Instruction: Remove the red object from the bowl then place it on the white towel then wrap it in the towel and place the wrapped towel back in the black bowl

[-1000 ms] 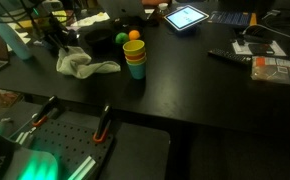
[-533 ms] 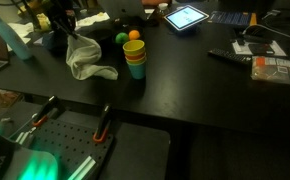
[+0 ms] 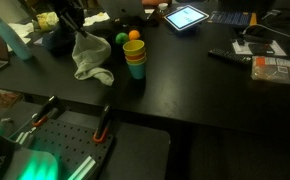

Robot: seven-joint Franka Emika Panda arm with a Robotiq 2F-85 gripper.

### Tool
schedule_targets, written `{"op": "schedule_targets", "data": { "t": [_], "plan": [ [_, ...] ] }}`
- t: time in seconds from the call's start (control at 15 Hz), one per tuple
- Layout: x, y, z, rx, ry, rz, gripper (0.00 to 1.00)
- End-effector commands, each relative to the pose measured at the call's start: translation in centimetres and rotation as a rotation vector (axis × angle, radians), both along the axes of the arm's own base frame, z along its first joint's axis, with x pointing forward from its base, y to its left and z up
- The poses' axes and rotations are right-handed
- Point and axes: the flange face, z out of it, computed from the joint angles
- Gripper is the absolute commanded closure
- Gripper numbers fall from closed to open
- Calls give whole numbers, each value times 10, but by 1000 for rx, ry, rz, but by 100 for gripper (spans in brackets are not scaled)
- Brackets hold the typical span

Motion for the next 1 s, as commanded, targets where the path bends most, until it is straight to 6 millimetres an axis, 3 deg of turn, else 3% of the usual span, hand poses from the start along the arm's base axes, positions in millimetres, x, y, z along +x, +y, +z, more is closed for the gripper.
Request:
{"op": "schedule_targets", "data": {
  "t": [0.0, 0.33, 0.53, 0.73, 0.8, 0.93],
  "plan": [
    [-20, -33, -1, -56, 34, -68, 97],
    [-44, -71, -35, -74, 81, -183, 97],
    [-67, -84, -68, -32, 74, -232, 96],
    [-82, -86, -85, 21, 54, -278, 95],
    [-84, -85, -87, 45, 35, -283, 70],
    [-84, -84, -85, 72, 6, -276, 67]
  ]
}}
